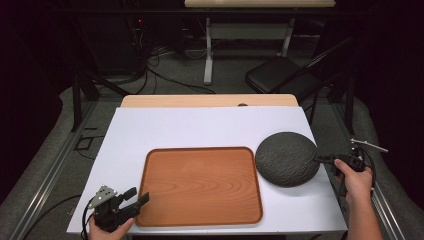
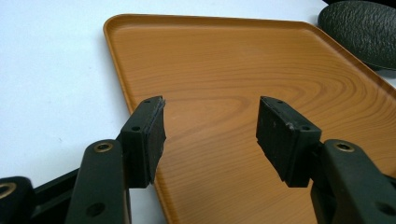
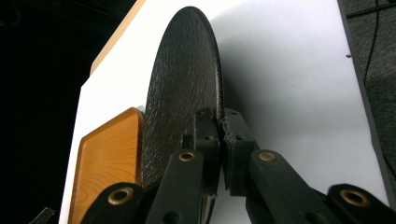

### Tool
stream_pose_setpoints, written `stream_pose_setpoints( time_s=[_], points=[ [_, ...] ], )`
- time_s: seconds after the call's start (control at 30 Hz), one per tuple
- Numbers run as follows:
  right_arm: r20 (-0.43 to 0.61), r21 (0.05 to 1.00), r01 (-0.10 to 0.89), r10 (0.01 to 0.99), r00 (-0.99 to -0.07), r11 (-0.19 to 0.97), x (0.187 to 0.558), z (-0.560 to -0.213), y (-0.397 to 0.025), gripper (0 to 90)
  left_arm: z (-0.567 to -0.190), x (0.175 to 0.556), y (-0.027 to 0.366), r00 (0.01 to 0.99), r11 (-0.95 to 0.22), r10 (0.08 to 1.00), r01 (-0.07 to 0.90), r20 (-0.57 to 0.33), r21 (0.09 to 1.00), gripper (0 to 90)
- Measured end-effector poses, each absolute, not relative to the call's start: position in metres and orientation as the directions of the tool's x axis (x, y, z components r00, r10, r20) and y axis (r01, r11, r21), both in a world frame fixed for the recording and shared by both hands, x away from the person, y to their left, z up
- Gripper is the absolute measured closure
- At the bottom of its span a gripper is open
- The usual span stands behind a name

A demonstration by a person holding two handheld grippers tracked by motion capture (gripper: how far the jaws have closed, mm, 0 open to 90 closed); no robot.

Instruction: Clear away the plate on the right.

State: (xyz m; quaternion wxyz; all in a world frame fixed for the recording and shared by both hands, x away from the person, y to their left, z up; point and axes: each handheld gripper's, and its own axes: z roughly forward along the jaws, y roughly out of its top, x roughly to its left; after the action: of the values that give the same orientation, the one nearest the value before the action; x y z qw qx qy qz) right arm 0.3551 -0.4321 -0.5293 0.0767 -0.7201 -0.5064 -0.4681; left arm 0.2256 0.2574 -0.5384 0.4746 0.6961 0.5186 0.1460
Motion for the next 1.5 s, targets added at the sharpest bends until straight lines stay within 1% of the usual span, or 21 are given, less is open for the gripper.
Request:
stream_pose_setpoints(
  time_s=[0.27,0.4,0.47,0.5,0.87,1.03,1.3,1.47,1.5],
  points=[
    [0.757,0.343,0.817,0.651,0.05,-0.463,0.359,-0.524,-0.432,87.4,-0.538,0.226,0.257,0.42,-0.011,0.86,0.584,-0.29,0.812,42.4],
    [0.742,0.345,0.827,0.669,0.049,-0.443,0.362,-0.519,-0.431,87.5,-0.539,0.226,0.257,0.422,-0.012,0.859,0.584,-0.291,0.812,42.4],
    [0.75,0.339,0.824,0.659,0.054,-0.454,0.363,-0.518,-0.429,87.5,-0.539,0.226,0.257,0.422,-0.012,0.859,0.583,-0.291,0.812,42.5],
    [0.737,0.337,0.83,0.673,0.062,-0.445,0.364,-0.515,-0.429,87.5,-0.539,0.226,0.257,0.42,-0.012,0.86,0.584,-0.289,0.812,42.4],
    [0.712,0.329,0.841,0.698,0.078,-0.429,0.369,-0.505,-0.424,87.6,-0.539,0.226,0.258,0.42,-0.01,0.859,0.585,-0.292,0.811,42.7],
    [0.706,0.335,0.842,0.705,0.074,-0.424,0.371,-0.502,-0.422,87.5,-0.539,0.226,0.258,0.421,-0.011,0.859,0.585,-0.292,0.811,42.7],
    [0.704,0.318,0.845,0.704,0.093,-0.429,0.374,-0.496,-0.42,87.2,-0.539,0.226,0.258,0.42,-0.01,0.859,0.585,-0.293,0.811,42.8],
    [0.704,0.303,0.848,0.702,0.108,-0.434,0.379,-0.485,-0.415,86.3,-0.539,0.226,0.257,0.422,-0.012,0.858,0.586,-0.293,0.81,43.2],
    [0.692,0.307,0.851,0.713,0.107,-0.426,0.381,-0.481,-0.414,86.3,-0.539,0.226,0.257,0.423,-0.013,0.858,0.586,-0.292,0.81,43.2]
  ],
)
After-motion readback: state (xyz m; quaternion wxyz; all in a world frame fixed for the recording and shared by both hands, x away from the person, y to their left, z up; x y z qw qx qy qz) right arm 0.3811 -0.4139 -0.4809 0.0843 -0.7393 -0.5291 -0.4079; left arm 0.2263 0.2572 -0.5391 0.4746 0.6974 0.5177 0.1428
